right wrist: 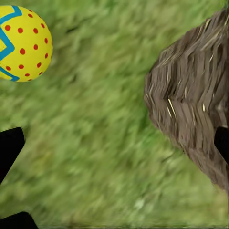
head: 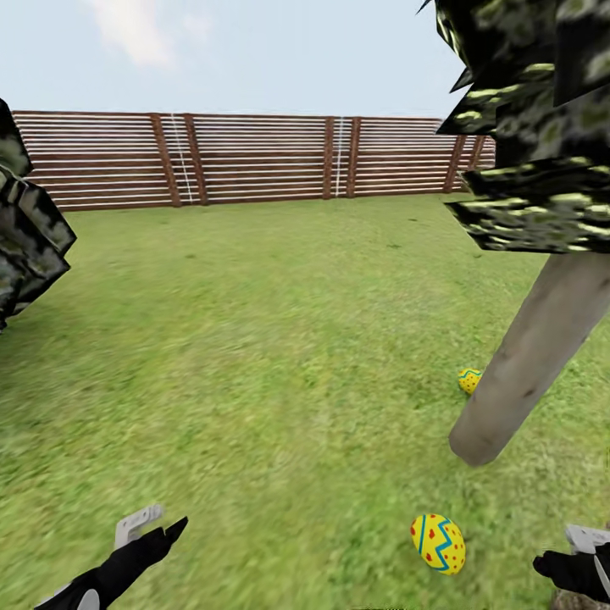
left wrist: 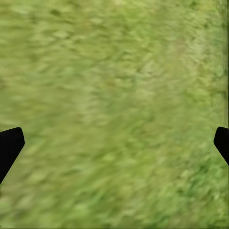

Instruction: Take the three Easter eggs out of the wicker basket on the lawn in the garden, then place them on the lawn next to a single tree (choose any tree) so that all three eggs are next to the same tree and none are left in the basket.

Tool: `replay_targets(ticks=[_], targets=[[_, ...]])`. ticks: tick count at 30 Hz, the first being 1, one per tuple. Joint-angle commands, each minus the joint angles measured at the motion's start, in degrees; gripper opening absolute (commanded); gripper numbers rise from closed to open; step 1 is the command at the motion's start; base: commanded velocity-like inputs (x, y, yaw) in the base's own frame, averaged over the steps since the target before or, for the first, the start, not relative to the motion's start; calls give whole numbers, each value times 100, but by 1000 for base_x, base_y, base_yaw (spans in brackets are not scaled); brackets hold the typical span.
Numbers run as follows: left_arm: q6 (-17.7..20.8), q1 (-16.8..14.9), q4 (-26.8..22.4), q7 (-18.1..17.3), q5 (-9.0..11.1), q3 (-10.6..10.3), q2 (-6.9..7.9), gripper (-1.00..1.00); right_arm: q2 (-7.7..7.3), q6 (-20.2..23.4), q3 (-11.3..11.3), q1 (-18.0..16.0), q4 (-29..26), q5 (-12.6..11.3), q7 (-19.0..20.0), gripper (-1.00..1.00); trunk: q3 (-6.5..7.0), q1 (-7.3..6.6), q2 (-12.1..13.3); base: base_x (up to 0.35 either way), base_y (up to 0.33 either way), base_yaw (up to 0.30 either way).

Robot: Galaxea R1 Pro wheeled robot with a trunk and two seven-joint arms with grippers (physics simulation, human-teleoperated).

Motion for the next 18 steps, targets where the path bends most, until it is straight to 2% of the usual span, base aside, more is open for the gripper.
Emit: replay_targets(ticks=[1, 18], targets=[[46, -1, -3, -15, 46, 12, -1, 100, 0, 24, -9, -5, -8, 60, 52, 100, 18, -24, 39, -26, 170, -273], [46, -1, -3, -15, 38, -13, -1, 100, 2, 24, -3, -5, -8, 66, 54, 100, 393, -397, 721, -3, 16, -256]])
